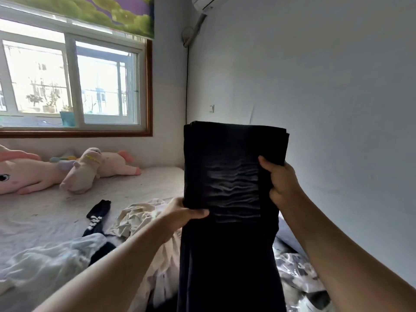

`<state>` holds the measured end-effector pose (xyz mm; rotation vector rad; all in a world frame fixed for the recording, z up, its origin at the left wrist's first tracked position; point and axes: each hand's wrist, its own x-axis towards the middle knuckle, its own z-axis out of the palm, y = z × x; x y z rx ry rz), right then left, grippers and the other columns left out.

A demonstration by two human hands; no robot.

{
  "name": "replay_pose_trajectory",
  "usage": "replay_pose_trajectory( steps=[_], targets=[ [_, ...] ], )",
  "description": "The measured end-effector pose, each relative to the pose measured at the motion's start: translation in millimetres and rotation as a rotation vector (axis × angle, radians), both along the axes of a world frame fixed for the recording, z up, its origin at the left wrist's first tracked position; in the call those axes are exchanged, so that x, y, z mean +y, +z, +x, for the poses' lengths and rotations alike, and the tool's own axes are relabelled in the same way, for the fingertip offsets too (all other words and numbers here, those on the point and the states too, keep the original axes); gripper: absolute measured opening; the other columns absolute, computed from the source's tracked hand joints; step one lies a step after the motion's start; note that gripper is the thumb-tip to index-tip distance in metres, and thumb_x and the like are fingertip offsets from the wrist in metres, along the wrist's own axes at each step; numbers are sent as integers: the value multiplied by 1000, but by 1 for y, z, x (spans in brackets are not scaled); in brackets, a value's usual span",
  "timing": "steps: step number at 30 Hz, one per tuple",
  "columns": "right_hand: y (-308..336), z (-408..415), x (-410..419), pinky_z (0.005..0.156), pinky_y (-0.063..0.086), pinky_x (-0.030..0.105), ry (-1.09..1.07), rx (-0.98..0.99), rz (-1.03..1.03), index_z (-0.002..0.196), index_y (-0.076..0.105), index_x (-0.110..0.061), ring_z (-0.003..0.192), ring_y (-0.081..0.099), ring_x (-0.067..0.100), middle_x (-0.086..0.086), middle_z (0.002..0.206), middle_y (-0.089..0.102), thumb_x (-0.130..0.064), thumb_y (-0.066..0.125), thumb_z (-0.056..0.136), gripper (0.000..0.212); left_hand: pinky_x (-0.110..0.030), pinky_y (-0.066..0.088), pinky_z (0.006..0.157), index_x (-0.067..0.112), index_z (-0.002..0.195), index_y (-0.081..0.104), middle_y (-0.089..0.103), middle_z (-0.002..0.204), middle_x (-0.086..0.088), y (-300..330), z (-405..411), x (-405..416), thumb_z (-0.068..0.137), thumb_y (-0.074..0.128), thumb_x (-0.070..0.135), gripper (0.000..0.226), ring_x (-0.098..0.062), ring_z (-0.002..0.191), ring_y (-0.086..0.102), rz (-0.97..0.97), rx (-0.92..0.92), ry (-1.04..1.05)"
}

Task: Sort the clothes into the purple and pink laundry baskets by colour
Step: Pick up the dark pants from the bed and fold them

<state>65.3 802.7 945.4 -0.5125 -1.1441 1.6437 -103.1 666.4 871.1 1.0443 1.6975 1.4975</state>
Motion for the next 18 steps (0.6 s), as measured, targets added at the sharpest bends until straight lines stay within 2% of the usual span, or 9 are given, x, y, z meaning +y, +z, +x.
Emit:
replay_pose_trajectory(
  steps=[1,5,8,12,14,16,17,18],
  targets=[
    [3,0,1,74,58,32,-22,-3,19,114,62,-2,85,68,23,13,102,69,-2,67,83,32,-18,52,76,7,98,71,73,97,-7,-5,0,2,77,76,10,22,-20,89,69,7,-45,35],
    [13,16,18,81,56,31,-74,-90,205,106,66,-9,86,70,19,9,101,71,-11,67,86,20,-28,57,69,6,113,64,69,102,-14,8,5,15,89,61,11,24,-24,81,66,136,-381,29],
    [-3,33,29,83,53,30,35,-231,318,115,60,-17,96,68,18,4,108,70,-14,71,80,37,-35,57,70,8,118,62,68,99,-15,21,10,22,92,57,15,27,-27,79,65,176,-481,25],
    [-53,38,29,75,54,22,120,-348,302,110,61,-15,97,69,21,4,101,73,2,72,75,40,-35,55,67,9,123,60,69,98,-15,26,10,22,93,57,18,31,-27,80,65,198,-551,42],
    [-68,37,27,86,53,34,203,-330,276,110,66,-10,105,66,31,11,108,71,-8,81,66,47,-33,58,63,7,124,59,69,100,-15,24,10,21,93,56,19,33,-27,80,66,202,-574,25],
    [-77,36,27,95,50,44,333,-307,170,111,66,-3,106,64,37,21,112,68,-23,92,49,70,-33,60,64,4,125,58,68,107,-17,24,9,20,94,55,19,35,-27,82,67,213,-595,-2],
    [-79,37,25,92,53,42,394,-323,130,109,67,0,101,66,35,22,109,68,-24,93,47,71,-34,60,65,4,124,58,68,110,-18,25,7,20,94,55,20,35,-28,84,67,215,-600,-7],
    [-83,38,23,84,56,37,446,-346,101,106,67,0,92,69,31,20,103,70,-18,90,53,61,-34,60,66,4,124,58,67,112,-18,26,6,20,94,55,21,35,-28,86,67,214,-598,-10]
  ],
)
